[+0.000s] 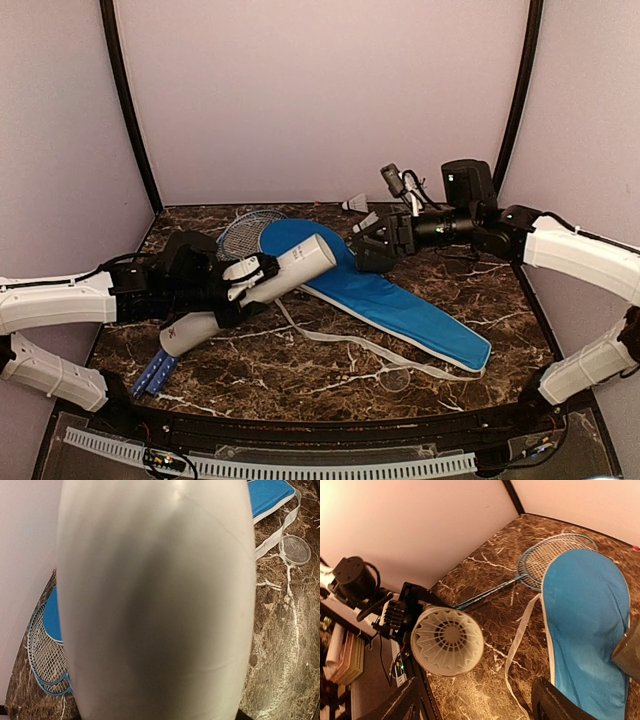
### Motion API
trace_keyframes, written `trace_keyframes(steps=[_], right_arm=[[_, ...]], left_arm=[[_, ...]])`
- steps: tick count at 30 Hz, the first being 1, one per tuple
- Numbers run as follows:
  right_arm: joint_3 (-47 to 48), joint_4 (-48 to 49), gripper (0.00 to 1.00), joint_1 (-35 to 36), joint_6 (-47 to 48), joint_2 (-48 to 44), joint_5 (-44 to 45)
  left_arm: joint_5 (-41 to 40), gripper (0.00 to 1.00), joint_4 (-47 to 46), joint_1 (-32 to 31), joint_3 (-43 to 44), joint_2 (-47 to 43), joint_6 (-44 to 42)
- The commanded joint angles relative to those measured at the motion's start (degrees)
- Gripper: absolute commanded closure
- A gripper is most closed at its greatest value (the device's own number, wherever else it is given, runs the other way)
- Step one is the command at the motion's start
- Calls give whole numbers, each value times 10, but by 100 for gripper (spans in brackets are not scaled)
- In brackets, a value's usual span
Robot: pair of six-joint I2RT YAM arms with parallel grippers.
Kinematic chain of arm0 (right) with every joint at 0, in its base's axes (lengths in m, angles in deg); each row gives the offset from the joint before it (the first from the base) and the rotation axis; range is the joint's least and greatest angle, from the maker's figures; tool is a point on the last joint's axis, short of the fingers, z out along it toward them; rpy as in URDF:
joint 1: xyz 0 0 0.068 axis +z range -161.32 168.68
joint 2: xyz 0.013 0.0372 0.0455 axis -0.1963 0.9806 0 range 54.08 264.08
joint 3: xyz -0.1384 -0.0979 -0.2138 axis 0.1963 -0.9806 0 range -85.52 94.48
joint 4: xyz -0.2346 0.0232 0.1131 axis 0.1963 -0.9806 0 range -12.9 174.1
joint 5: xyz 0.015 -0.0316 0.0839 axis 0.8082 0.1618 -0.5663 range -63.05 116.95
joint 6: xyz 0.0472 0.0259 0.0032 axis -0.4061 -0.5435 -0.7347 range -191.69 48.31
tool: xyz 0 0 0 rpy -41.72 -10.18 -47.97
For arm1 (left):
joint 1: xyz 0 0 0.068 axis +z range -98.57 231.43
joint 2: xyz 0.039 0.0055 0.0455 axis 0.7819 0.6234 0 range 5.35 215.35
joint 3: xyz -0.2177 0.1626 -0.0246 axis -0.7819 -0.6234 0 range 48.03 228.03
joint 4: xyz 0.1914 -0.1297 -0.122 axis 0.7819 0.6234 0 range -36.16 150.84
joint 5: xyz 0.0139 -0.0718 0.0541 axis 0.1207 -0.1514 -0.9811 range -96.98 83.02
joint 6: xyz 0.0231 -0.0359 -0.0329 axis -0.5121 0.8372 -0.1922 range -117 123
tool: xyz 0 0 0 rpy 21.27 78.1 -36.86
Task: Pack up the badminton gear
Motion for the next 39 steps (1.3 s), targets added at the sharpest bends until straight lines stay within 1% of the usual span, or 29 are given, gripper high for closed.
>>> trace_keyframes(steps=[1,2,3,7,10,13,18,21,26,29,34,39], right_arm=[[-25,28,21,-28,-28,-29,102],[-19,15,20,-30,-29,-27,136],[-6,-3,20,-31,-28,-20,191],[64,-83,21,-31,-22,44,338],[119,-130,23,-31,-13,102,400],[165,-152,23,-34,-9,163,425],[233,-154,29,-64,0,254,380],[269,-150,32,-99,10,298,331],[323,-152,32,-157,52,358,224],[361,-161,33,-187,77,405,177],[415,-168,35,-214,105,463,143],[480,-167,38,-239,120,529,53]], left_arm=[[-17,42,-20,23,22,-4,16],[-18,42,-20,30,24,-5,18],[-21,42,-21,37,25,-6,21],[-44,42,-23,56,28,-14,25],[-69,42,-21,59,30,-18,20],[-86,42,-19,59,32,-24,18],[-65,42,-21,59,31,-33,22],[-62,42,-21,59,31,-34,21],[-68,42,-20,59,30,-34,18],[-72,42,-21,59,29,-30,14],[-63,42,-26,59,24,-18,1],[-47,42,-32,59,20,-4,0]])
